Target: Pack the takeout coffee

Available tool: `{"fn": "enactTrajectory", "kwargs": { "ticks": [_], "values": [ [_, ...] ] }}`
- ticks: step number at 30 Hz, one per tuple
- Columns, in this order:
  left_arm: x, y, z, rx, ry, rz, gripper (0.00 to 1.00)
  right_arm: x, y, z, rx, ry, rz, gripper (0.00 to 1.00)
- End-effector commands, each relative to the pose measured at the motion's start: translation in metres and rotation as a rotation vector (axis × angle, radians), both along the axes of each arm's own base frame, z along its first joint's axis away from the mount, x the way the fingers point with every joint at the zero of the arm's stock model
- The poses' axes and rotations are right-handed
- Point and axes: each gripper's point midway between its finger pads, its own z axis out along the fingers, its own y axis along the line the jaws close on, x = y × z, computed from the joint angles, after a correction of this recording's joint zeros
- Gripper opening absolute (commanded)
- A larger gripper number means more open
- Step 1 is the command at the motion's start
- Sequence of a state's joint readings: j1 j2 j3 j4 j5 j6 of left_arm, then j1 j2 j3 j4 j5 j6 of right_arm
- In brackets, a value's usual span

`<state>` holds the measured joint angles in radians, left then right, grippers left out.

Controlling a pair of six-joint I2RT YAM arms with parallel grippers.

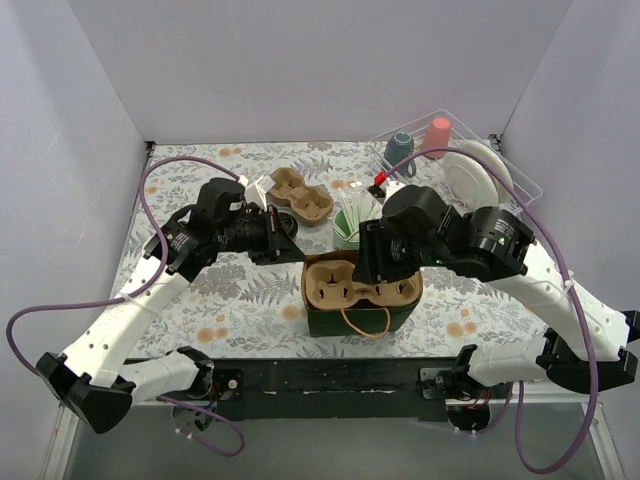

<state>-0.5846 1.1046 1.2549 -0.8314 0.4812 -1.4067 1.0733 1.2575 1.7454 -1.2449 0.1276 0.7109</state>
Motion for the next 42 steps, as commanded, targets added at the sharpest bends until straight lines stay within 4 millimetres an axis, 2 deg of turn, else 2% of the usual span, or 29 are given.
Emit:
{"fn": "enactTrajectory", "kwargs": {
  "ticks": [1,7,9,11,12,16,24,28,29,31,32,34,36,39,42],
  "values": [
    [-0.006,0.004,0.003,-0.014,-0.02,0.001,0.0,0.0,-0.001,-0.016,-0.072,-0.007,-0.077,0.53],
    [-0.008,0.004,0.002,-0.015,-0.02,-0.007,0.0,0.005,-0.007,-0.051,-0.184,-0.034,-0.122,0.53],
    [-0.008,0.005,0.001,-0.013,-0.02,-0.005,0.0,0.004,-0.013,-0.074,-0.229,-0.032,-0.132,0.54],
    [-0.009,0.006,-0.001,-0.009,-0.016,0.0,0.0,0.004,-0.007,-0.084,-0.195,-0.041,-0.127,0.53],
    [-0.01,0.007,-0.002,-0.009,-0.011,0.0,0.0,0.002,-0.015,-0.1,-0.218,-0.034,-0.126,0.53],
    [-0.011,0.008,-0.006,-0.004,-0.007,0.005,0.0,0.004,-0.019,-0.109,-0.22,-0.045,-0.151,0.52],
    [-0.009,0.009,-0.004,0.004,-0.014,0.014,0.0,0.008,-0.009,-0.097,-0.176,-0.082,-0.112,0.52],
    [-0.007,0.009,0.002,0.003,-0.021,0.019,0.0,0.009,-0.006,-0.071,-0.139,-0.105,-0.095,0.52],
    [-0.006,0.01,0.004,0.003,-0.028,0.022,0.01,0.009,-0.001,-0.057,-0.106,-0.112,-0.084,0.52],
    [-0.002,0.011,0.01,0.018,-0.038,0.035,0.16,0.007,-0.004,-0.042,-0.082,-0.118,-0.079,0.52],
    [0.0,0.011,0.013,0.025,-0.05,0.036,0.34,0.006,-0.004,-0.026,-0.042,-0.125,-0.08,0.52],
    [0.0,0.015,0.015,0.05,-0.045,0.047,0.47,0.003,-0.01,-0.018,-0.031,-0.116,-0.091,0.51],
    [0.001,0.02,0.026,0.06,-0.073,0.066,0.59,0.001,-0.013,0.0,0.009,-0.123,-0.1,0.51],
    [-0.007,0.026,0.033,0.061,-0.068,0.077,0.62,-0.003,-0.02,0.012,0.033,-0.118,-0.109,0.51],
    [-0.013,0.024,0.03,0.038,-0.035,0.064,0.63,-0.001,-0.031,0.013,0.009,-0.124,-0.147,0.51]
  ]
}}
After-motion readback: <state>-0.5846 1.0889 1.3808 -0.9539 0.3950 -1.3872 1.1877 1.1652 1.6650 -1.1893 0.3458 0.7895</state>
